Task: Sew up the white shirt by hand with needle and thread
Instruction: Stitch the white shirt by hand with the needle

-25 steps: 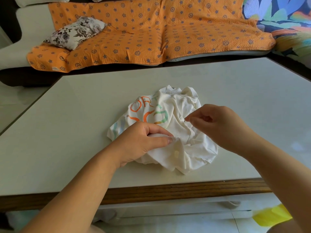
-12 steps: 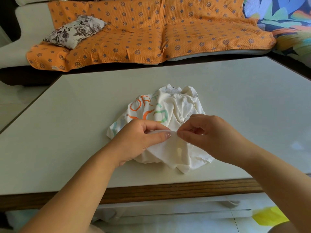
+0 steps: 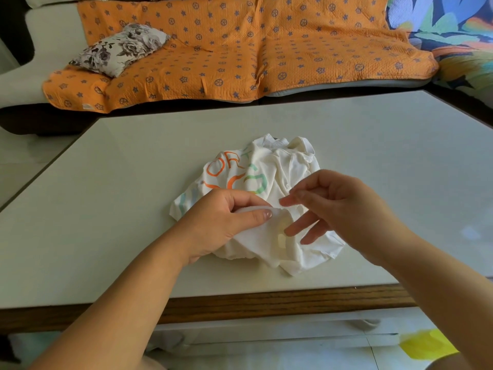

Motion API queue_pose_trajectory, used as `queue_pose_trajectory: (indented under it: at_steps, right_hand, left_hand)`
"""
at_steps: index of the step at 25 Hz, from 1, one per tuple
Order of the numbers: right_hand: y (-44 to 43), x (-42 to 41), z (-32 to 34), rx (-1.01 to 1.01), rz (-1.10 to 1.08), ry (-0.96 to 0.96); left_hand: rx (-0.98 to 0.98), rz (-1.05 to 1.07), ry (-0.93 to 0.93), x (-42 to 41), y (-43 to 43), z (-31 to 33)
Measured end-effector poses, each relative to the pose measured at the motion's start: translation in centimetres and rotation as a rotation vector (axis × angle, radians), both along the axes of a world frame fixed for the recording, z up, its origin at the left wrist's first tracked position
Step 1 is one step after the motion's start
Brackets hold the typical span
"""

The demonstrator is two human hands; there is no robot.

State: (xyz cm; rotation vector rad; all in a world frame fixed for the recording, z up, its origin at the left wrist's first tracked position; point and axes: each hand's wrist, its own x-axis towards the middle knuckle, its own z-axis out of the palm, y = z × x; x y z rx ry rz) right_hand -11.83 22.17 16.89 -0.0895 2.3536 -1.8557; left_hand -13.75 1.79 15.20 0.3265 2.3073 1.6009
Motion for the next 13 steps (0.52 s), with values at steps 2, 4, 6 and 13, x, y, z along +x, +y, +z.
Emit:
queue_pose_trajectory:
  at_steps: [2,4,6,13]
  right_hand:
    - [-0.11,0.05,-0.25,0.050,0.029,-0.037]
    - [-0.05,0.05,-0.33,0.061,0.052,-0.057]
    - [0.05,0.10,-0.19,0.070,0.068,-0.065]
    - [0.13,0.11,0.00,0.122,0.073,-0.083]
  left_hand:
    - [0.004,0.004,0.003,-0.07,0.02,-0.05]
    - [0.026,0.016,-0.001,-0.15,-0.03,-0.16]
    - [0.044,0.026,-0.005,-0.24,-0.08,-0.27]
    - [0.054,0.057,-0.001,-0.38,-0.03,-0.49]
